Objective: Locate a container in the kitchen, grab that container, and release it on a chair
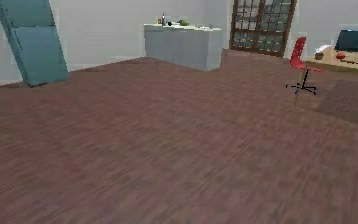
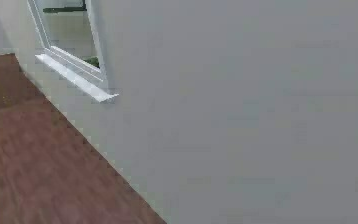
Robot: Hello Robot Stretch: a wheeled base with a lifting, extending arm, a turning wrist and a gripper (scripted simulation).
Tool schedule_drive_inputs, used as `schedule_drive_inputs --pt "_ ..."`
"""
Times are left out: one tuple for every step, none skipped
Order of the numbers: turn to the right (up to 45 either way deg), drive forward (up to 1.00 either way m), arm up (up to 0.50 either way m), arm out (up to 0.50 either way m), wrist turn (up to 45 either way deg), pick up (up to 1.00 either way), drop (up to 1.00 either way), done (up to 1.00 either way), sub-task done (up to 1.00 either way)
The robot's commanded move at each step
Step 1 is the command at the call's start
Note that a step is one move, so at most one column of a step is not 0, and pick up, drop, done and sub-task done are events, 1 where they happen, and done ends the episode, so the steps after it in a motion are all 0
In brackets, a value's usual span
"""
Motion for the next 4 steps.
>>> schedule_drive_inputs --pt "0.0 0.25 0.00 0.00 0.0 0.00 0.00 0.00 0.00" --pt "42.0 0.00 0.00 0.00 0.0 0.00 0.00 0.00 0.00" --pt "0.0 1.00 0.00 0.00 0.0 0.00 0.00 0.00 0.00" --pt "0.0 1.00 0.00 0.00 0.0 0.00 0.00 0.00 0.00"
